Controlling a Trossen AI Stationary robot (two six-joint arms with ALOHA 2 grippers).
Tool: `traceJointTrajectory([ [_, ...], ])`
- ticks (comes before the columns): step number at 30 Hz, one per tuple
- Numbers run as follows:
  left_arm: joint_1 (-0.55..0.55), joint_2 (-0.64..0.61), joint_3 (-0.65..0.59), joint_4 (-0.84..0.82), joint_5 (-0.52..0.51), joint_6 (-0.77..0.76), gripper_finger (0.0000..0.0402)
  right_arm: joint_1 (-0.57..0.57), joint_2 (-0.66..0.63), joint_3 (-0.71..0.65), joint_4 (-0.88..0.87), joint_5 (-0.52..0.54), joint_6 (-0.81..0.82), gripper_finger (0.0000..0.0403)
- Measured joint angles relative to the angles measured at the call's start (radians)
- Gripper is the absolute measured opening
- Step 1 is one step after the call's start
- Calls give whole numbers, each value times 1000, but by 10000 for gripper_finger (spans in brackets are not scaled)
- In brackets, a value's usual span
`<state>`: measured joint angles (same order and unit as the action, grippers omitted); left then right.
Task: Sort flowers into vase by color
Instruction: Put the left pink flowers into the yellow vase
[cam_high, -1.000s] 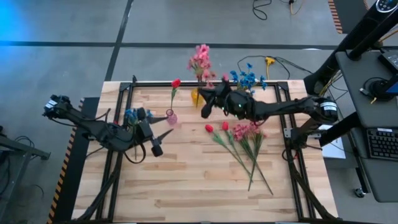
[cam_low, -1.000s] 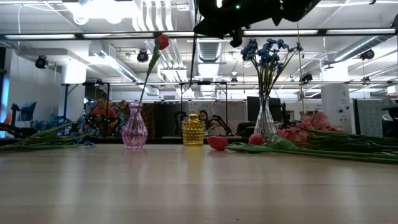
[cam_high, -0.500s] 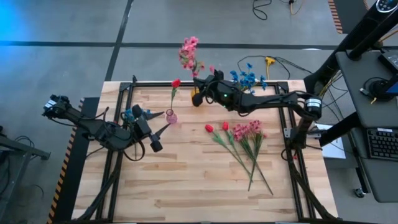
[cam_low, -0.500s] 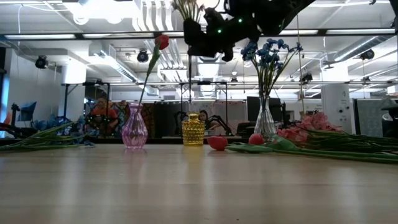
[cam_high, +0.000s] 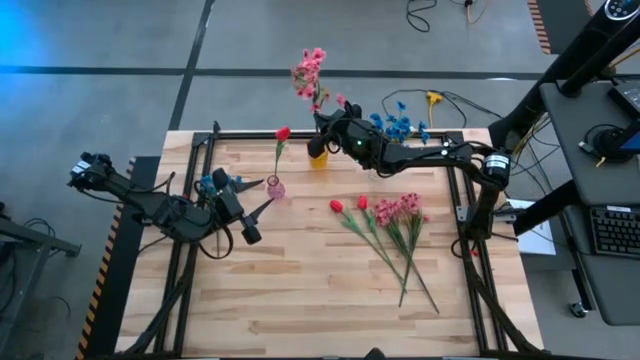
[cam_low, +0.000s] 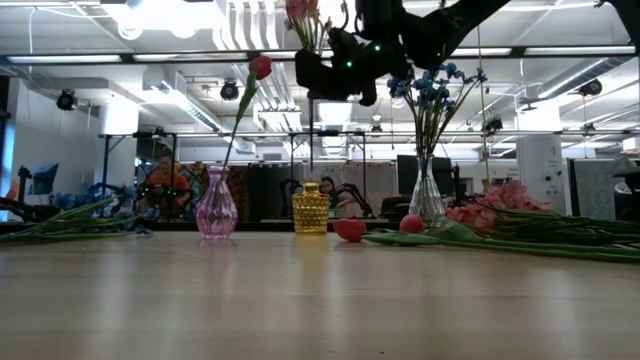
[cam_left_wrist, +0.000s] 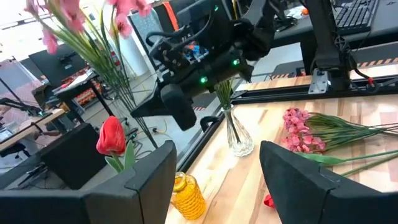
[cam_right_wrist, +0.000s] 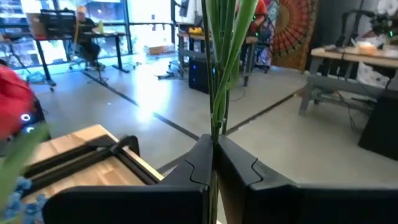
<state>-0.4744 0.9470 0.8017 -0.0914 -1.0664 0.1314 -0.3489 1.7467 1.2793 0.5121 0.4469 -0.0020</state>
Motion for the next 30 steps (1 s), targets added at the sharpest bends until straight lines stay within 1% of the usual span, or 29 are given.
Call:
traceJointTrajectory([
  [12,0,0,0,-1,0,9,214,-13,52,-1,19,-2,28,9],
  [21,0,0,-2,0,0,17,214,-12,65,-2,18,-1,29,10],
  [30,0,0,-2,0,0,17,214,-12,65,-3,9,-1,55,30],
])
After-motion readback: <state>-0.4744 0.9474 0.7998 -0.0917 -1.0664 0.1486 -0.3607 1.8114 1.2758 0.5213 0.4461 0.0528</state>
